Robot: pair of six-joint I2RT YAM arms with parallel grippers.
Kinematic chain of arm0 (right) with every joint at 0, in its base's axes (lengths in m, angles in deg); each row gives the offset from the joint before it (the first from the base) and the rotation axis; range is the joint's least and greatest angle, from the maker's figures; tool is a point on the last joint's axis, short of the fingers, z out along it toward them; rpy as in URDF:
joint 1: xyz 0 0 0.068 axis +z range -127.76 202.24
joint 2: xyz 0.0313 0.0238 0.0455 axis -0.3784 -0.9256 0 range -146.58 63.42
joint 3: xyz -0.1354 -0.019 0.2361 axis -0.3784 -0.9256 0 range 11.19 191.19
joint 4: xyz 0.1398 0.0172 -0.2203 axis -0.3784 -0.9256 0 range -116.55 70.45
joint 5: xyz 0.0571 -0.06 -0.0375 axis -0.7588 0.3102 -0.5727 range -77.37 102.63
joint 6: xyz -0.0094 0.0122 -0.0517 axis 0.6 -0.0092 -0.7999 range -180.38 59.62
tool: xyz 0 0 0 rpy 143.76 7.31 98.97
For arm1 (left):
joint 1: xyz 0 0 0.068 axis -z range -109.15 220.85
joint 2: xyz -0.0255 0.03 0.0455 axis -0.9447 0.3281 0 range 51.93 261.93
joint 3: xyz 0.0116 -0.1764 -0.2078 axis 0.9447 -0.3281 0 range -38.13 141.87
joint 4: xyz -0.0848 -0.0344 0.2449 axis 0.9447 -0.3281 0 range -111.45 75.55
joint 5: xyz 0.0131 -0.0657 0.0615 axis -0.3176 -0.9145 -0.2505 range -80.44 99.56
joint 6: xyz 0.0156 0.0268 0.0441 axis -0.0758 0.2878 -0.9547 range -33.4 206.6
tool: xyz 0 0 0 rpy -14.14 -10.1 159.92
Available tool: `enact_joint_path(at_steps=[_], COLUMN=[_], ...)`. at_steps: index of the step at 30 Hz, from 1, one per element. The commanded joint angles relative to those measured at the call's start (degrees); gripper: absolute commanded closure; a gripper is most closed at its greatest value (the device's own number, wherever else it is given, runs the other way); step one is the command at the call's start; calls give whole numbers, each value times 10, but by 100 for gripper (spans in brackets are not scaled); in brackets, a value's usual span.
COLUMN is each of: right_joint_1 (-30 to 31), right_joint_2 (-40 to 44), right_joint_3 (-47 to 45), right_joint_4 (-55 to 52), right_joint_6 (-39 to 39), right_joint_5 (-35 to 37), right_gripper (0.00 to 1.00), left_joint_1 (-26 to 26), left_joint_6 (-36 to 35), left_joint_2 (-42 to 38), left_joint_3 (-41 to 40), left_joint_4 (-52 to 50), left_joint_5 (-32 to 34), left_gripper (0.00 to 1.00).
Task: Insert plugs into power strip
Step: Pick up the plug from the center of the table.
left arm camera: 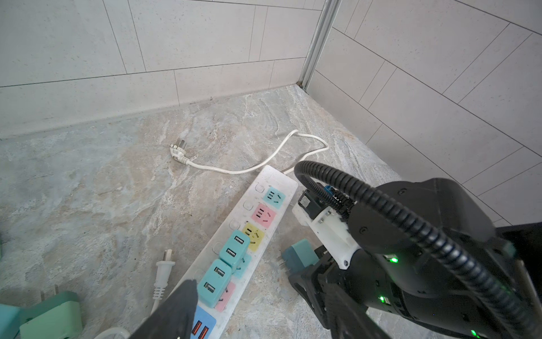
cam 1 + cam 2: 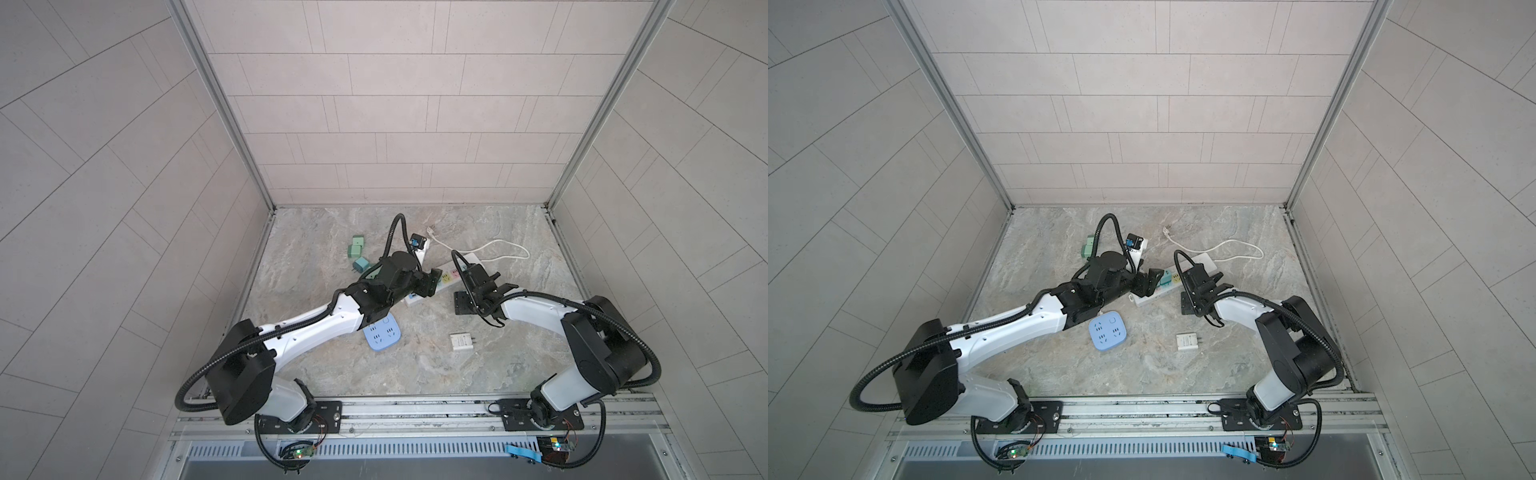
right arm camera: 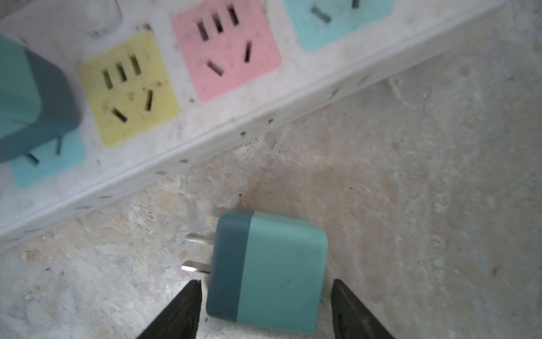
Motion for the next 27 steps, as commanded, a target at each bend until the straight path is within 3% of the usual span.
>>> enact_joint_path(at_steps=[1,7,11,14,22,27], right_joint_1=[8,10,17,19,33,78], right_joint_2=[-23,-31,-26,-25,103,212], right_joint_3=[20,20,14,13,-7,-38], right_joint_4=[-27,-38,-36,-34,-17,55], right_joint_6=[8,6,3,-3,-83,-204], right_joint_5=[44,80,91,92,96,98], right_gripper=[32,54,60,72,73,72], left_joint_1=[-3,-5,-7,-10,-75,-109], left_joint_6=[7,7,10,18,112,132], left_joint_2=[-10,-7,-8,-9,-27,-73], left_joint_3=[-4,-3,-1,-1,4,5], left_joint_4=[10,9,6,6,-4,-22], left_joint_5=[-4,-6,-8,-15,-113,-146], left_gripper=[24,24,24,23,23,23])
